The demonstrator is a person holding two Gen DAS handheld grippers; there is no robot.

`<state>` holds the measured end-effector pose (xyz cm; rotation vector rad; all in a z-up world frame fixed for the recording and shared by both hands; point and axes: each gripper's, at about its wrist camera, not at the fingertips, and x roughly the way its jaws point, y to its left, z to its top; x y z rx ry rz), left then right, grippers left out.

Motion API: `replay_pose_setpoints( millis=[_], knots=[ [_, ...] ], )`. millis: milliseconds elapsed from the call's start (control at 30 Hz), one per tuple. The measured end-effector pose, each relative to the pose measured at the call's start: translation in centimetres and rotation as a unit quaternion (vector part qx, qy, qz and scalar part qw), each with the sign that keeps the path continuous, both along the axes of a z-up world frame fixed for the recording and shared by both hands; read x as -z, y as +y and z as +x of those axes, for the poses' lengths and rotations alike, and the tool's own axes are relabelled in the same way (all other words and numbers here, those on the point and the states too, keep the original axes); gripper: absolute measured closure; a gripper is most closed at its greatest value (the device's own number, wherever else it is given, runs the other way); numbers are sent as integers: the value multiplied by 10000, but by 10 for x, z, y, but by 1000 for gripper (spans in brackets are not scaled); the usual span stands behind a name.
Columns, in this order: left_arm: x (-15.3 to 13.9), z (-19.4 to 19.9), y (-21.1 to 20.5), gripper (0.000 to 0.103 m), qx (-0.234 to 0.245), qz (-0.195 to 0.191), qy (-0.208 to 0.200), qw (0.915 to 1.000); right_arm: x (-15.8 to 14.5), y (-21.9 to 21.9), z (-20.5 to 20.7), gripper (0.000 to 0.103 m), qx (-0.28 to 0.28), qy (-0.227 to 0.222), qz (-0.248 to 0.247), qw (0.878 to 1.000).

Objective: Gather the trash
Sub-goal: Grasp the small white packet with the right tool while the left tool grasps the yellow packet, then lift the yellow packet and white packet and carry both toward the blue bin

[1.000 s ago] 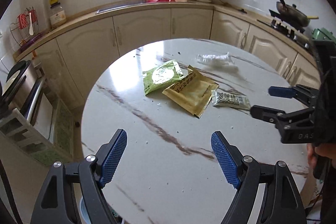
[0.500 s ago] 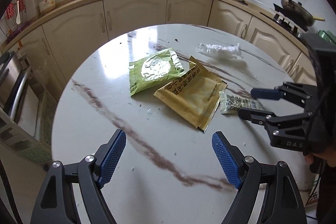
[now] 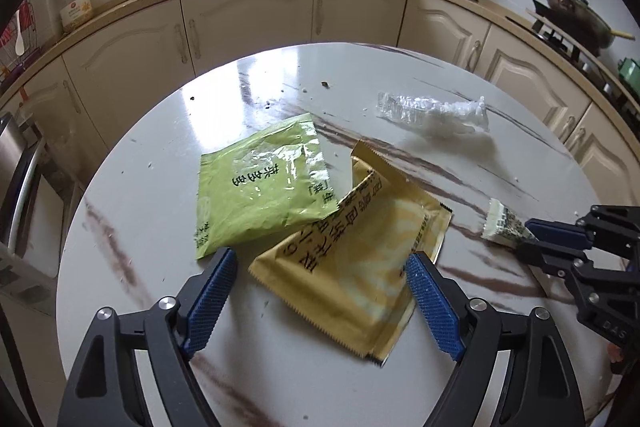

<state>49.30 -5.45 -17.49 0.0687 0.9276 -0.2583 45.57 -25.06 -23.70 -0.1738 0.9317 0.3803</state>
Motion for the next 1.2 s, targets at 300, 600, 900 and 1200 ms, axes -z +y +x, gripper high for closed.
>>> replay_pose_setpoints(
  millis=[300, 600, 900, 1200],
  knots=[
    [8, 14, -25, 25, 375, 159, -53, 9992, 0, -5, 8, 87, 138, 8, 189, 9997],
    [6, -15, -40, 61, 898, 5, -23, 9960, 2, 2, 2, 87, 129, 55, 379, 9992],
    [7, -36, -54, 92, 1081, -311, 90, 9936, 3, 19, -12, 87, 83, 217, 703, 9973],
    [-3, -54, -60, 98, 892, -188, -256, 9955, 3, 21, -29, 89, 242, 166, 722, 9970]
  ],
)
